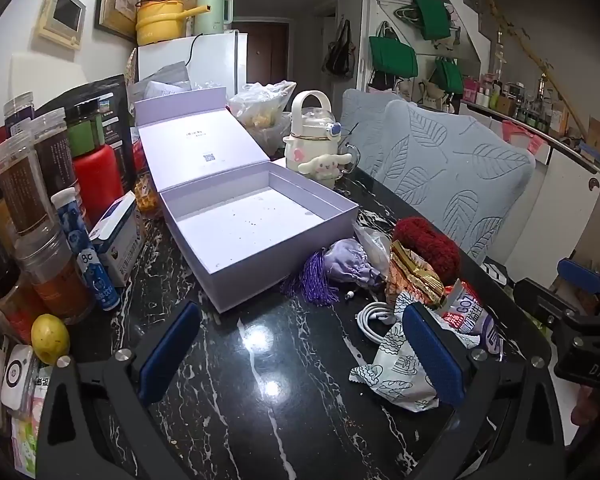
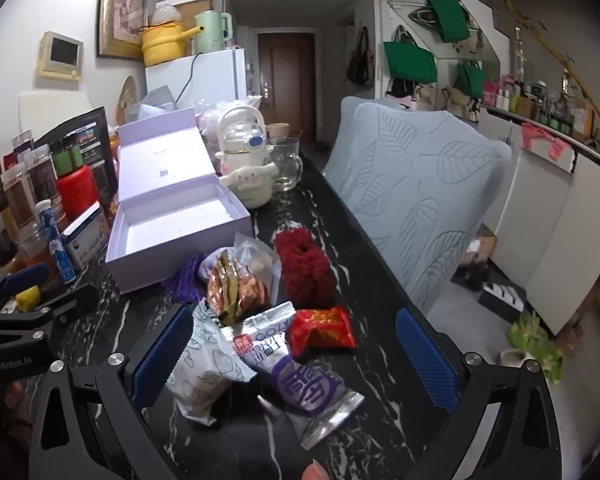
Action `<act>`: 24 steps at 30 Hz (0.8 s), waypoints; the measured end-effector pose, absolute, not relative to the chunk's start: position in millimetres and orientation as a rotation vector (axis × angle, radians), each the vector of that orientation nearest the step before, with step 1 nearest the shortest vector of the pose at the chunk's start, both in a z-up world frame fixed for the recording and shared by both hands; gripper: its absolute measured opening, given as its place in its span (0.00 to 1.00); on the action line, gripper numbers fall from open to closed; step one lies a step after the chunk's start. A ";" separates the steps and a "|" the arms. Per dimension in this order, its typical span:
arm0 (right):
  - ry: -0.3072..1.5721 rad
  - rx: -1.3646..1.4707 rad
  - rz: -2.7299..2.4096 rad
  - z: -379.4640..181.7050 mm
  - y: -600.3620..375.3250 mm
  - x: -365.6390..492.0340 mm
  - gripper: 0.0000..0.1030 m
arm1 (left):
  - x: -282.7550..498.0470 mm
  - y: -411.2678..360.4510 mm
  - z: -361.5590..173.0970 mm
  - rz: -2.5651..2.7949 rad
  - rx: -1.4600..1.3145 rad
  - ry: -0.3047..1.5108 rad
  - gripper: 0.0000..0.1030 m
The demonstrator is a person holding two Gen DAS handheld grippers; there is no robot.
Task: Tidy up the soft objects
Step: 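Move both tools toward the snack packets on the table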
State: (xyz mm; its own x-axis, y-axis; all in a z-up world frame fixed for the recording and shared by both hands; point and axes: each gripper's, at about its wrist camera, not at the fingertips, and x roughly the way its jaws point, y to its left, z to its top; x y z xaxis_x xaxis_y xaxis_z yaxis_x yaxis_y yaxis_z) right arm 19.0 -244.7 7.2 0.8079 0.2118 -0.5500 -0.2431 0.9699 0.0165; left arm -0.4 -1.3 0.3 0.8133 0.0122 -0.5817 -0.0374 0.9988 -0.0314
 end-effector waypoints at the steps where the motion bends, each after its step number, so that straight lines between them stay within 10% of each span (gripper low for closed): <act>1: 0.581 -0.056 0.241 7.1 -245.0 19.2 1.00 | -0.5 -2.4 0.4 0.027 -0.039 0.619 1.00; 24: 0.599 -0.032 0.233 2.0 -254.6 17.8 1.00 | -3.3 -12.5 -3.0 -0.029 -0.049 0.648 1.00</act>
